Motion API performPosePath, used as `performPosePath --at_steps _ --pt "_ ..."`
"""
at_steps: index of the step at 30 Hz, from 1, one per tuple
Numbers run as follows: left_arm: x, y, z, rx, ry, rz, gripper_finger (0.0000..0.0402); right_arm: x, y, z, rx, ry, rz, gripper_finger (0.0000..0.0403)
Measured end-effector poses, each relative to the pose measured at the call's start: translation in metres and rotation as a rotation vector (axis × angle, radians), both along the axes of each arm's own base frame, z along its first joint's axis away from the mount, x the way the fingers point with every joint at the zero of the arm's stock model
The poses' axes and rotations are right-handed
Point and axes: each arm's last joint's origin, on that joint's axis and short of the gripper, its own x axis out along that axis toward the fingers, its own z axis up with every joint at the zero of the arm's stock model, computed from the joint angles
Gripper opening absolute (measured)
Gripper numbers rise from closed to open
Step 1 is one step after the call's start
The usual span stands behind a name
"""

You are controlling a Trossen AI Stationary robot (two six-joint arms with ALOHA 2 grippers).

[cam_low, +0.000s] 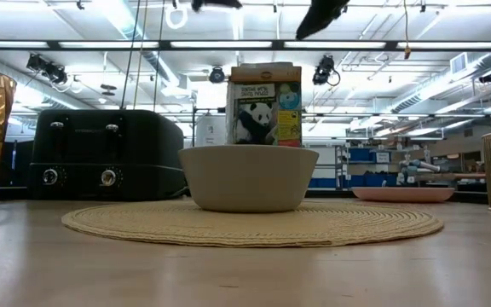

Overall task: Arrange a breakfast setting
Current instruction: Pour the cereal from the cereal box into the gray bowl

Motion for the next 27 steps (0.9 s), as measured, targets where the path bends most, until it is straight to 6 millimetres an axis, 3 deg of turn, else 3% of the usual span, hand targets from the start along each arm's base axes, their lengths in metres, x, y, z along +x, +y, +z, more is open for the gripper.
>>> performPosePath --at_steps 5,12,19,27 --pt "0.024 0.047 -0.035 0.043 0.099 -0.066 0.0234 -0.020 0.010 0.014 0.004 -0.043 0.029 0.0338" --pt "0.037 0.083 -0.071 0.061 0.211 -0.122 0.0243 -0.048 0.032 0.021 0.058 -0.005 0.035 0.0339" --pt "0.033 0.092 -0.087 0.051 0.333 -0.162 0.0217 -0.061 0.049 0.024 0.134 0.000 0.001 0.0339" --pt "0.045 0.096 -0.111 0.056 0.418 -0.213 0.0140 -0.050 0.049 0.019 0.179 0.000 -0.018 0.0339"
